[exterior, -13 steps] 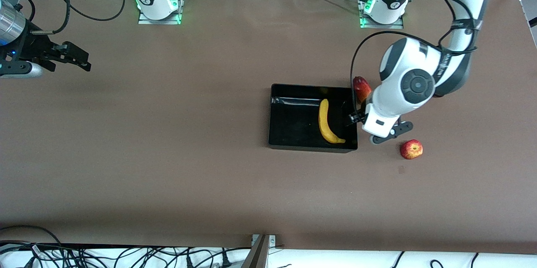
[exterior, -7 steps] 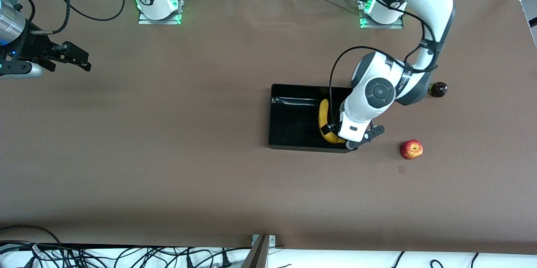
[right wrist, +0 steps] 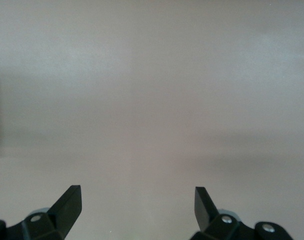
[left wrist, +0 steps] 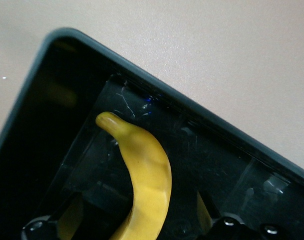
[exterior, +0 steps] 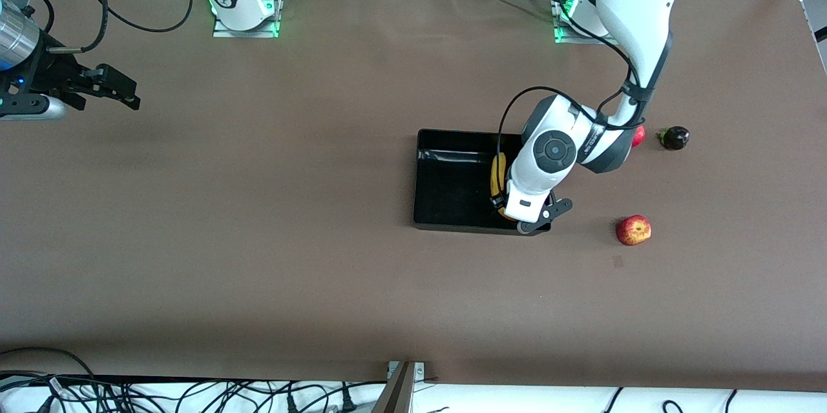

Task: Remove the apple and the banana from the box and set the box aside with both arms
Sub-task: 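Lower the left gripper into the tray and grasp the yellow banana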

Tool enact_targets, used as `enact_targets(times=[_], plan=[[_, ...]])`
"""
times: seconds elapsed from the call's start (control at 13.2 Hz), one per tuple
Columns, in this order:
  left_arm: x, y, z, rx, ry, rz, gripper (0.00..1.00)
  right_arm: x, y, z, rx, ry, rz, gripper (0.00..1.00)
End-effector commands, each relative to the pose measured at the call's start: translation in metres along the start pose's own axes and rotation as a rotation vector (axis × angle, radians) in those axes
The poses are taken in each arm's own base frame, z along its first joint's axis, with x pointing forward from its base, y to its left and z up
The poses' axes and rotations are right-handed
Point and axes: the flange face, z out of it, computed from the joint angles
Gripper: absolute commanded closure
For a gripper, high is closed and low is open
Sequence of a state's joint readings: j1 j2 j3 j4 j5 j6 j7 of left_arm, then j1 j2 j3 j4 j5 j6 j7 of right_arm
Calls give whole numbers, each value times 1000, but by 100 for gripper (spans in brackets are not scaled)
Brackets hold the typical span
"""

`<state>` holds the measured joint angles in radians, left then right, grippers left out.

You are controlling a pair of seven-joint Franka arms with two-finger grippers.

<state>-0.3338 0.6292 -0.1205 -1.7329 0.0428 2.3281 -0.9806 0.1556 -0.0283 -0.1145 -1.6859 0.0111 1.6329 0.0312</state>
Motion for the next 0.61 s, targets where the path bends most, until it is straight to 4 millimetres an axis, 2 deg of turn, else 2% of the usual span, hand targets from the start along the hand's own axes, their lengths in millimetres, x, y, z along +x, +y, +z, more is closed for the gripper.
enact_targets(times=[0.0,0.15,0.38,0.45,0.53], plan=[[-10,-4,23,13,45,-2,0,0,2,-4,-13,-1,-11,0],[-16,-11,38,7,70,-8,0,0,2,-4,-13,-1,-11,0],[-20,-11,47,8,74,-23,0,0,2,-4,-13,-1,-11,0],[-19,-11,47,6,74,-36,11,0,2,-5,-13,1,-11,0],[-20,-10,47,6,75,-36,41,0,2,-4,-13,-1,-11,0]])
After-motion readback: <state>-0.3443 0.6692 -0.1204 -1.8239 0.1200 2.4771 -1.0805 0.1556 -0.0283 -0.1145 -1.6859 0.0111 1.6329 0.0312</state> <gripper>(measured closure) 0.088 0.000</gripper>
